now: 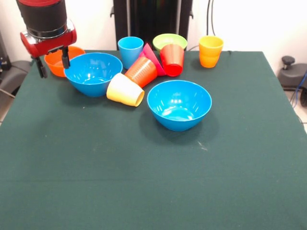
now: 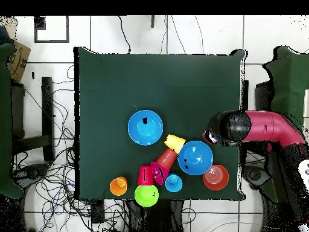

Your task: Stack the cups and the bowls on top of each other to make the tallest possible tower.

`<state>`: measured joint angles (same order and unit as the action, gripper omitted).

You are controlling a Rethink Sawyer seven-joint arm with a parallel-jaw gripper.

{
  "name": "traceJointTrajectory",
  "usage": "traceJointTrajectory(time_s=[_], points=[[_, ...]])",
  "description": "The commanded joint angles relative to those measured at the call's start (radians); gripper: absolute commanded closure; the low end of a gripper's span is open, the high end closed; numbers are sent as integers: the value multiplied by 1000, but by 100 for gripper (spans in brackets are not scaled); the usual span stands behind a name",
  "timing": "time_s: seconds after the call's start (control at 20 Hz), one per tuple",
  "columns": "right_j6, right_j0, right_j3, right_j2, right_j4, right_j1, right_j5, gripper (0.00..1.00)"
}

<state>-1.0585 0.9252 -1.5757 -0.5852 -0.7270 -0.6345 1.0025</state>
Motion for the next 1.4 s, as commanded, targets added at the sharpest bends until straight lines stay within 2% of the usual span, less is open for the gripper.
traceJointTrajectory(time_s=[0.05,0.25,0.55,0.75,0.95,1.15,1.4], points=[[249,-25,0,-15,-108,74,-11,0],[211,-15,-33,-11,-108,64,-53,0],[229,20,-58,-43,-49,15,-31,0],[199,59,-171,-83,15,-94,-44,0],[162,75,-252,-107,71,-215,-15,0],[109,101,-337,-140,114,-293,-62,0],[10,85,-423,-138,141,-348,-131,0]])
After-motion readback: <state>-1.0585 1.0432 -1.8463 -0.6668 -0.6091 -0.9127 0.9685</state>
